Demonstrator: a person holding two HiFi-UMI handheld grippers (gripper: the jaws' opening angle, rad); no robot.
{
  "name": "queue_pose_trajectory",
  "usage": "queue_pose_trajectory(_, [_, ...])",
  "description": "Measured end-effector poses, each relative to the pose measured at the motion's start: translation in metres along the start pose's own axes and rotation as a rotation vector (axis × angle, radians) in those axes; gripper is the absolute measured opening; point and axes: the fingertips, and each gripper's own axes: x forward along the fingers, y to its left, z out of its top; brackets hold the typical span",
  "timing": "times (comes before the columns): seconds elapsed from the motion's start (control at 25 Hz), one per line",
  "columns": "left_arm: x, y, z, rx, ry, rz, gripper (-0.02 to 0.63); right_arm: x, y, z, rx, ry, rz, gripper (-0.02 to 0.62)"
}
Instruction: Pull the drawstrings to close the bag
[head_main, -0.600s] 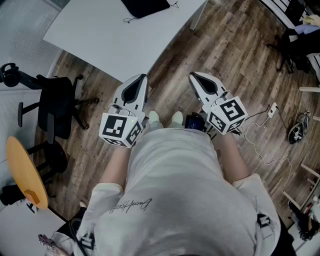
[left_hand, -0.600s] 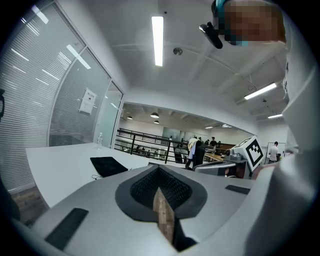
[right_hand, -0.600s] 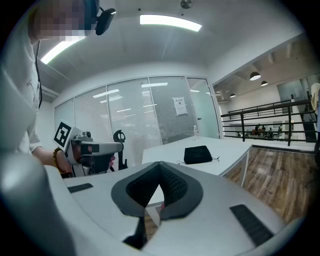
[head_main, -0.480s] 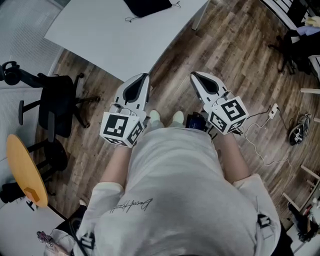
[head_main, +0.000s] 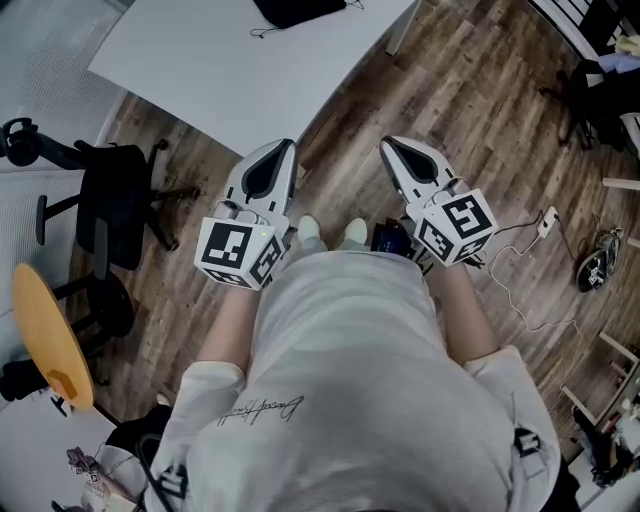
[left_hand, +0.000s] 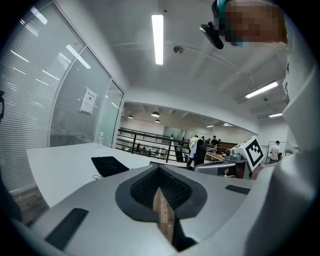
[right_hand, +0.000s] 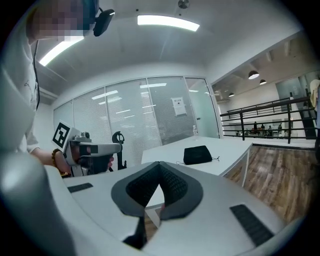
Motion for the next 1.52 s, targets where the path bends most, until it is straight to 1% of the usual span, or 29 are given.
queue_pose_trajectory(0.16, [0.004, -0.004, -0.001, -0.004, 0.006, -0.008, 0.011, -0.002, -0.003, 0.001, 0.008, -0.016, 0.004, 0.024])
queue_pose_trajectory(0.4, [0.016, -0.016, -0.003, 0.003, 0.004, 0.009, 0.011, -0.011, -0.01, -0.003, -0.012, -0.001, 0.078, 0.023])
queue_pose_trajectory(0.48, [0.02, -0.018, -0.007, -0.008, 0.006, 0.026, 0.011, -0.014, -0.017, -0.006, -0.022, 0.01, 0.091, 0.023])
queue_pose_trajectory(0.56, [0.022, -0.019, -0.01, -0.026, 0.004, 0.047, 0.011, -0.017, -0.023, -0.009, -0.022, 0.023, 0.097, 0.023])
queue_pose_trajectory(0.68, [0.022, -0.027, -0.01, -0.018, -0.002, 0.059, 0.011, -0.021, -0.031, -0.012, -0.006, 0.037, 0.102, 0.023])
queue_pose_trajectory(0.92, [0.028, -0.03, -0.008, -0.012, -0.015, 0.065, 0.011, -0.022, -0.04, -0.011, 0.012, 0.019, 0.111, 0.023])
queue_pose_trajectory(1.08, [0.038, -0.023, -0.008, -0.01, -0.016, 0.059, 0.011, -0.017, -0.043, -0.01, 0.007, 0.017, 0.112, 0.023])
queue_pose_trajectory(1.24, [0.056, -0.009, -0.01, -0.02, -0.015, 0.052, 0.011, -0.005, -0.056, -0.009, 0.016, 0.024, 0.1, 0.023])
queue_pose_trajectory(1.4, [0.079, 0.013, -0.007, -0.03, -0.012, 0.056, 0.011, 0.014, -0.073, -0.002, 0.022, 0.026, 0.095, 0.023])
queue_pose_trajectory(1.52, [0.105, 0.035, -0.004, -0.045, -0.01, 0.05, 0.011, 0.04, -0.092, 0.006, 0.021, 0.031, 0.088, 0.023])
